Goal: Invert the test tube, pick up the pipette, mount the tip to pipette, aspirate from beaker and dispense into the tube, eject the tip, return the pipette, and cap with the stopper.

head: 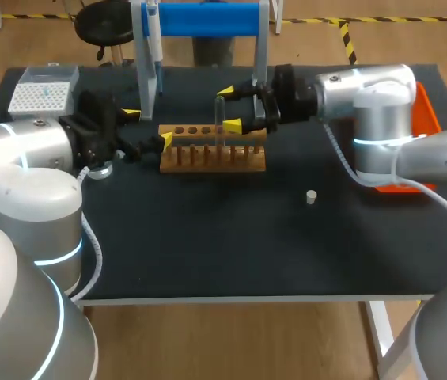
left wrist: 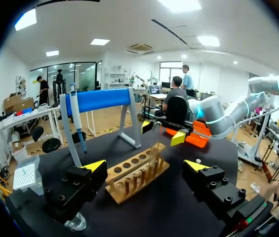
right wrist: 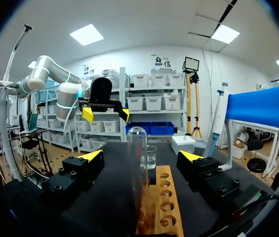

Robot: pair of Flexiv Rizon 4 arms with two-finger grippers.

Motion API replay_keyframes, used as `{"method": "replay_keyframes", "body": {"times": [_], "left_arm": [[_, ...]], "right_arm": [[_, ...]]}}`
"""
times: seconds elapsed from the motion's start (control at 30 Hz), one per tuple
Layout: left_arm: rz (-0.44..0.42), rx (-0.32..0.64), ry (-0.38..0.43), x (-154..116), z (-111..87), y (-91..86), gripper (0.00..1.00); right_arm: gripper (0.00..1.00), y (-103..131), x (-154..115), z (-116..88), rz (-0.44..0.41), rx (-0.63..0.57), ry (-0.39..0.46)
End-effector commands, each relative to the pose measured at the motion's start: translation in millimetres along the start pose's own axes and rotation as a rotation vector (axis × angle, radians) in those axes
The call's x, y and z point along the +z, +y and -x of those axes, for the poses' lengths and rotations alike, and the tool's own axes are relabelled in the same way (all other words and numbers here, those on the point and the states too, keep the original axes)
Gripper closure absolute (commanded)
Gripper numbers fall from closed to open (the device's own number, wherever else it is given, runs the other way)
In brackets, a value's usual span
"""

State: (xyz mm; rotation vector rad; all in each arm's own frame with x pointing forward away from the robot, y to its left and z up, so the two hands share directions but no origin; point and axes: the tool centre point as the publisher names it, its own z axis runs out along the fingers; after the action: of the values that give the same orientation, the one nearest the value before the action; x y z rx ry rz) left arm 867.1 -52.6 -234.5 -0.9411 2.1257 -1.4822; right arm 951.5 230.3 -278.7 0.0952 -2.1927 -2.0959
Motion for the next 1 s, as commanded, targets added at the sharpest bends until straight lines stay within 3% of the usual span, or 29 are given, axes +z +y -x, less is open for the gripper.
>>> {"method": "replay_keyframes", "body": {"times": [0.03, 0.3, 0.43, 0.53, 0.6, 0.87, 0.93, 1.0], "left_arm": [[-0.006, -0.001, 0.002, 0, 0.3, 1.3, 0.0], [-0.006, -0.001, 0.002, 0, 0.3, 1.3, 0.0], [-0.006, -0.001, 0.002, 0, 0.3, 1.3, 0.0], [-0.006, -0.001, 0.002, 0, 0.3, 1.3, 0.0], [-0.006, -0.001, 0.002, 0, 0.3, 1.3, 0.0], [-0.006, -0.001, 0.002, 0, 0.3, 1.3, 0.0], [-0.006, -0.001, 0.002, 0, 0.3, 1.3, 0.0], [-0.006, -0.001, 0.002, 0, 0.3, 1.3, 0.0]], "right_arm": [[0.0, -4, 8, 3, 0.0, -0.002, 0.001], [0.07, -9, 17, 5, -0.004, 0.005, -0.004], [0.18, -8, 20, 6, 0.002, 0.006, -0.006], [0.47, -7, 22, 5, 0.007, 0.005, -0.007], [0.55, -7, 22, 5, 0.01, 0.002, -0.009], [0.63, -6, 22, 4, 0.014, 0.004, -0.017], [0.75, -6, 22, 4, 0.015, 0.005, -0.019], [0.95, -6, 22, 4, 0.016, 0.006, -0.021]]}}
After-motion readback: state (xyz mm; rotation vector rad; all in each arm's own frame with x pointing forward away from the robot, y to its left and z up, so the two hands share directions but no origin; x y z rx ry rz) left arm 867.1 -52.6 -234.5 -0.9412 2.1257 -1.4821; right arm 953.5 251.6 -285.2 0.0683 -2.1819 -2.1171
